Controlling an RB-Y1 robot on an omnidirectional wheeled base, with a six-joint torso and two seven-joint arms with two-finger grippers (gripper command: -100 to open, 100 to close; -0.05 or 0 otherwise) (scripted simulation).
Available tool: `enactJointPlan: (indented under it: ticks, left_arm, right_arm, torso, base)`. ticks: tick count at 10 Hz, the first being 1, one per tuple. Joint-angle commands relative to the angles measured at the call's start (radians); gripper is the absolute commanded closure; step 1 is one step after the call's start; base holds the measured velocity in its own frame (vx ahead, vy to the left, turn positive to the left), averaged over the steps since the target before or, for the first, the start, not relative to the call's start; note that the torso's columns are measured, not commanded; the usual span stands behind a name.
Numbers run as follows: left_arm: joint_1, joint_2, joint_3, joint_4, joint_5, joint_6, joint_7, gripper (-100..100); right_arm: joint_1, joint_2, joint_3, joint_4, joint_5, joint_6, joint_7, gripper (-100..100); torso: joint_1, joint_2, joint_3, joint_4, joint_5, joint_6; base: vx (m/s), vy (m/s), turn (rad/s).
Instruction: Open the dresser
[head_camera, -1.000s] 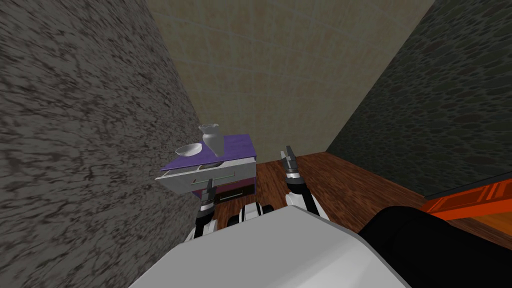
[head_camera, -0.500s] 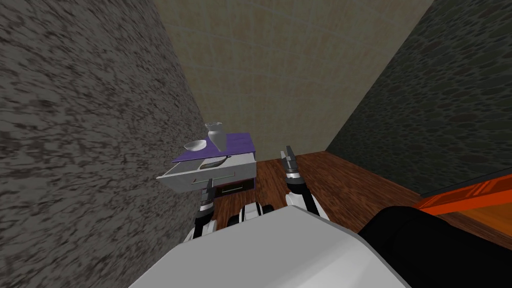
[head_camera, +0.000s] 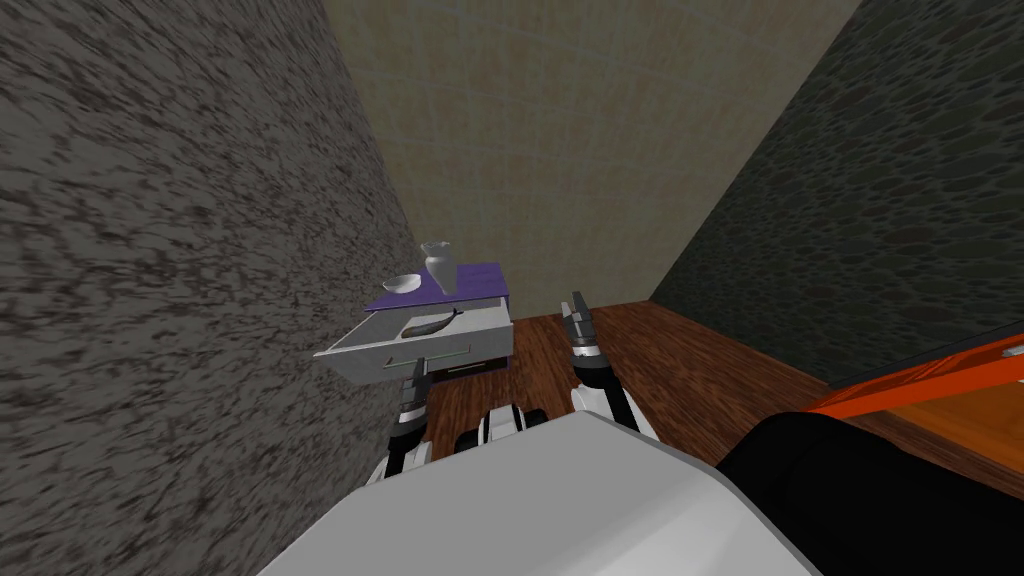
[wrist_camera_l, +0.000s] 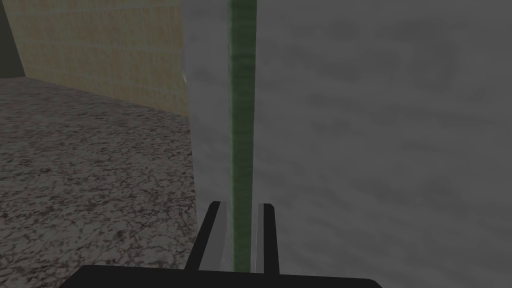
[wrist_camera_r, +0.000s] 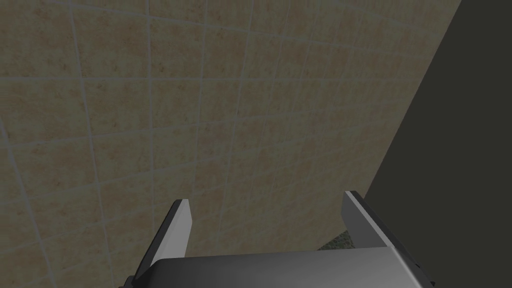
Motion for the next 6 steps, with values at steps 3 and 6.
enactJointPlan:
  ticks: [3, 6]
  left_arm:
    - [-0.061, 0.019, 0.007, -0.033, 0.009, 0.093, 0.014, -100]
    - [-0.107, 0.034, 0.013, -0.058, 0.016, 0.164, 0.024, -100]
  right_arm:
    - [0.000, 0.000, 0.000, 0.000, 0.000, 0.000, 0.000, 0]
    - [0.000, 0.000, 0.000, 0.000, 0.000, 0.000, 0.000, 0]
  torso:
    - [0.007, -0.023, -0.013, -0.011, 0.006, 0.003]
    - [0.003, -0.009, -0.004, -0.007, 0.004, 0.002]
  base:
    - [-0.042, -0.005, 0.004]
    - [-0.056, -0.011, 0.015]
